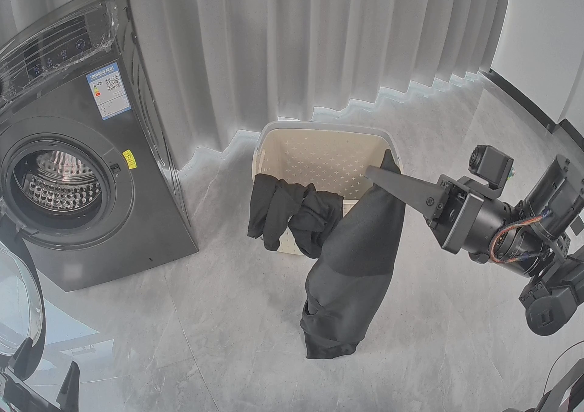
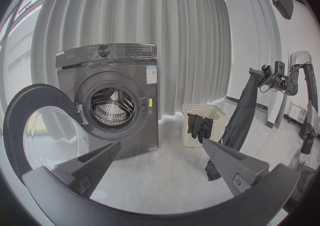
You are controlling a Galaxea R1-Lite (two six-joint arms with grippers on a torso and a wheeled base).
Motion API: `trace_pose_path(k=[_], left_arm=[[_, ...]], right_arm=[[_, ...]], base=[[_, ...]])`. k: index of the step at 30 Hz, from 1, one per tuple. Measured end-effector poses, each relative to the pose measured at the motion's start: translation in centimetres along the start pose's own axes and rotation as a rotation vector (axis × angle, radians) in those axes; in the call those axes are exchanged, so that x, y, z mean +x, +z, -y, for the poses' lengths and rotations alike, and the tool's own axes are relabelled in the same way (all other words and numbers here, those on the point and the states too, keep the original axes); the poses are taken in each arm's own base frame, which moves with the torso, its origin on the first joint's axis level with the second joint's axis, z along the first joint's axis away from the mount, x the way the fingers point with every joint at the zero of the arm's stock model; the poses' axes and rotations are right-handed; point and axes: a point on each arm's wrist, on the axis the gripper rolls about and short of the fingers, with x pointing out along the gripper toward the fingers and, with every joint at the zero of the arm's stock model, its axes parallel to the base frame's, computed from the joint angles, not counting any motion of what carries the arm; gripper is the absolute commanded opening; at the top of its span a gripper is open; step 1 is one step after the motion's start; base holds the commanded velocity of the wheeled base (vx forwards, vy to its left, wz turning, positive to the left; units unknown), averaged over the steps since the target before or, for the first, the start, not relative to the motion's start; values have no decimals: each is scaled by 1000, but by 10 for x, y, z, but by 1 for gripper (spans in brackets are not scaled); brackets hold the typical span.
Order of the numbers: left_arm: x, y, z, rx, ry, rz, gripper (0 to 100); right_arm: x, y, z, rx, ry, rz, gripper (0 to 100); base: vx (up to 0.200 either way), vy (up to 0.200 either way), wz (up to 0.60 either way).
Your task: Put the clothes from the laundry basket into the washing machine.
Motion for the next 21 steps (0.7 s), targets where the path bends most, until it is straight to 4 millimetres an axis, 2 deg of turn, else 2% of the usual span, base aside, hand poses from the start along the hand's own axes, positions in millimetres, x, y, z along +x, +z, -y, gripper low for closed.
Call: trace_pose_path(k=[7,19,21], left_arm=[[0,0,0,0,0,0,100],[0,0,0,0,0,0,100],[0,0,0,0,0,0,100]], right_arm=[[-1,-1,0,0,-1,-2,0],[1,-1,-5,3,18,-5,0],[1,-2,-5,3,15,-7,0]], base=[[0,0,600],[0,0,0],[0,0,600]])
